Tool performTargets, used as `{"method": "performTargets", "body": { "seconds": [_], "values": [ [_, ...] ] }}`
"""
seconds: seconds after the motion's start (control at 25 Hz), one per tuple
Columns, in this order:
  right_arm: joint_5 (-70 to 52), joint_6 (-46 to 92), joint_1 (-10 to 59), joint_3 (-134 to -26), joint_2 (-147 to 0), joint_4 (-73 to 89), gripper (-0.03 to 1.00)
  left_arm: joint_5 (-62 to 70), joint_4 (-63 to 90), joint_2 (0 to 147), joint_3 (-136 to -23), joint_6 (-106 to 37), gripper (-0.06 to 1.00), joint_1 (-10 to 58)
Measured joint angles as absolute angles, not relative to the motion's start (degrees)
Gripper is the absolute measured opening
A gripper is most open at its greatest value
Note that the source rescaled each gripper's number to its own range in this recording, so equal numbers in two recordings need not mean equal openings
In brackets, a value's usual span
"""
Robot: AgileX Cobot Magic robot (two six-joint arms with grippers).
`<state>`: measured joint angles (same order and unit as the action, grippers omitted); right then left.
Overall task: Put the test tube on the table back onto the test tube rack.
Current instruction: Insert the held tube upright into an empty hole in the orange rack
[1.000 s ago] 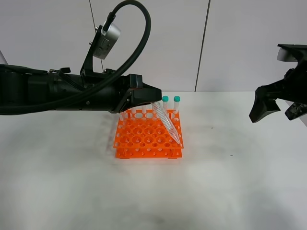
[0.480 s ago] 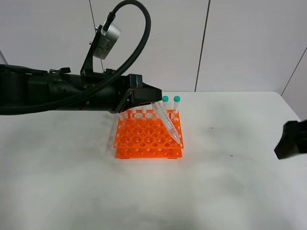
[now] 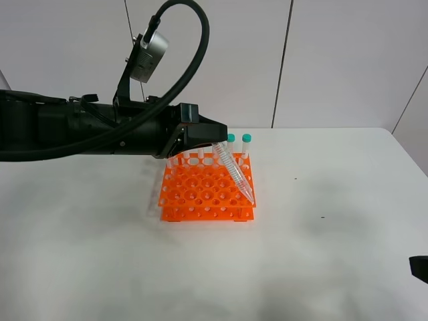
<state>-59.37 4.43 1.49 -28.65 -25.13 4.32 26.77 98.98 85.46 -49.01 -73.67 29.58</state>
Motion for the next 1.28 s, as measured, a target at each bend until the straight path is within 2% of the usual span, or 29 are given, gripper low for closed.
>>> {"method": "performTargets", "body": {
  "seconds": [0.76, 1.28],
  "values": [
    [-59.38, 4.38, 1.49, -28.49, -0.06, 4.14, 1.00, 27.48, 98.98, 85.46, -49.01, -73.67, 0.01, 29.58],
    [-59.38, 4.38, 1.49, -28.49, 0.29, 4.14, 1.00, 27.43, 98.98, 84.57, -49.01, -73.67, 0.01, 29.58]
  ]
}}
